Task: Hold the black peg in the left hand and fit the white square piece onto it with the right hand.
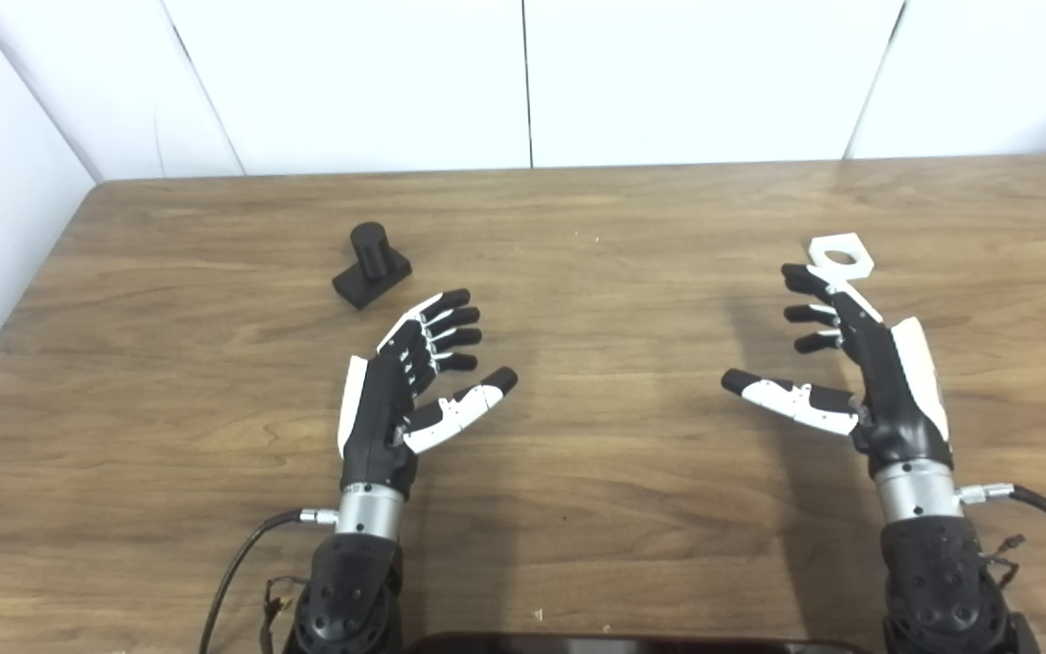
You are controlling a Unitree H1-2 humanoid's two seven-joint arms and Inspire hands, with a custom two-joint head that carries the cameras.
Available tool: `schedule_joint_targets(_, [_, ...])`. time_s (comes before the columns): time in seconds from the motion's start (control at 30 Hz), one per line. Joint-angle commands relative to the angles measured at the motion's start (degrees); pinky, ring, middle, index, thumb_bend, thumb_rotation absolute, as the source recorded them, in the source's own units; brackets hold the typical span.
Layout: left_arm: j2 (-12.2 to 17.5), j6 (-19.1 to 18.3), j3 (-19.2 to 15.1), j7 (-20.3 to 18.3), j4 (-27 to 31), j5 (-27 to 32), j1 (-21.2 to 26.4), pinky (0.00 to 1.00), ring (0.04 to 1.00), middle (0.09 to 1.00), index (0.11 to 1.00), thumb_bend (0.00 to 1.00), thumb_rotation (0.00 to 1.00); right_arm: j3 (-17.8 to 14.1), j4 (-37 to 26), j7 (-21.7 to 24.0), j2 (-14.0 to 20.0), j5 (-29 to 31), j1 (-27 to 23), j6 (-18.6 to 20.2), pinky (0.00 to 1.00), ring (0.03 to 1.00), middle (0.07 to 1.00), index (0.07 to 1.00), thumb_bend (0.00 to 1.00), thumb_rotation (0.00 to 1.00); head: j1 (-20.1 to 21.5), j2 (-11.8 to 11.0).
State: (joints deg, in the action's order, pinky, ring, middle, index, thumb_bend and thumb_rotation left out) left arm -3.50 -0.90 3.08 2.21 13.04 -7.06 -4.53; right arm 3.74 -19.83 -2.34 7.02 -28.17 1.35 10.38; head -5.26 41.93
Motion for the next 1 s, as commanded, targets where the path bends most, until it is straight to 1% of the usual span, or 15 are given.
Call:
schedule_joint_targets(0.0, [0.2,2.0,0.4,0.0,1.9,-0.3,1.5,0.62,0.709,0.758,0.759,0.73,0.14,-0.2,-1.3,-1.1,-0.3,0.4,-1.4,-2.7,0.58,0.723,0.812,0.807,0.78,0.31,-2.9,-0.3])
schedule_joint_targets(0.03, [0.1,2.1,0.6,0.0,1.8,-0.5,1.4,0.62,0.701,0.752,0.756,0.72,0.14,-0.3,-1.3,-1.1,-0.2,0.6,-1.3,-2.8,0.58,0.717,0.81,0.805,0.77,0.3,-2.9,-0.3])
schedule_joint_targets(0.07, [0.0,2.3,0.9,-0.1,1.5,-0.8,1.5,0.62,0.698,0.749,0.755,0.72,0.14,-0.5,-1.1,-0.9,0.3,0.9,-1.2,-3.1,0.57,0.715,0.809,0.805,0.77,0.29,-5.9,-0.6])
schedule_joint_targets(0.13, [-0.3,2.6,1.6,0.0,0.9,-1.3,1.6,0.6,0.683,0.73,0.744,0.72,0.14,-1.0,-0.8,-0.7,1.0,1.7,-1.1,-3.6,0.56,0.711,0.813,0.812,0.74,0.28,-8.5,-0.8])
schedule_joint_targets(0.2, [-0.9,2.7,2.2,0.4,0.4,-1.9,1.7,0.6,0.678,0.725,0.74,0.72,0.14,-1.4,-0.3,-0.7,1.6,2.6,-1.1,-4.4,0.55,0.709,0.815,0.815,0.73,0.26,-11.4,-1.5])
schedule_joint_targets(0.27, [-1.6,2.5,2.7,1.0,0.0,-2.6,1.7,0.6,0.686,0.735,0.74,0.73,0.14,-2.1,0.2,-0.7,1.7,3.9,-1.1,-5.1,0.55,0.708,0.815,0.813,0.72,0.21,-12.8,-1.9])
schedule_joint_targets(0.3, [-1.9,2.4,2.9,1.2,-0.1,-2.9,1.8,0.6,0.695,0.743,0.74,0.73,0.15,-2.4,0.3,-0.7,1.7,4.4,-1.2,-5.0,0.56,0.705,0.806,0.811,0.71,0.19,-13.5,-1.9])
schedule_joint_targets(0.37, [-2.3,2.4,3.1,1.5,-0.5,-3.3,2.1,0.59,0.699,0.746,0.739,0.74,0.15,-2.7,0.2,-0.6,1.7,4.7,-1.4,-4.3,0.57,0.703,0.802,0.807,0.71,0.17,-14.7,-2.0])
schedule_joint_targets(0.47, [-2.8,2.1,3.2,1.5,-0.9,-3.2,2.3,0.58,0.695,0.746,0.746,0.72,0.12,-3.0,0.0,-0.5,1.6,4.9,-1.6,-3.6,0.56,0.706,0.819,0.808,0.7,0.13,-15.2,-2.5])
schedule_joint_targets(0.63, [-2.9,2.4,3.2,1.9,-1.2,-3.1,2.2,0.57,0.692,0.749,0.764,0.71,0.11,-3.3,-0.9,0.1,1.0,6.1,-1.8,-2.5,0.55,0.707,0.816,0.808,0.7,0.01,-15.1,-2.7])
schedule_joint_targets(0.87, [-2.8,2.1,2.6,2.3,-0.5,-2.7,2.5,0.58,0.694,0.745,0.767,0.72,0.12,-3.1,-1.4,0.6,1.2,6.0,-2.2,-1.4,0.56,0.703,0.808,0.804,0.72,0.0,-14.9,-2.9])
schedule_joint_targets(0.97, [-2.6,2.1,2.3,3.0,-0.4,-4.2,2.9,0.58,0.689,0.74,0.75,0.71,0.11,-3.0,-1.3,0.5,1.3,5.9,-2.4,-1.3,0.55,0.699,0.807,0.8,0.72,0.0,-14.9,-3.0])
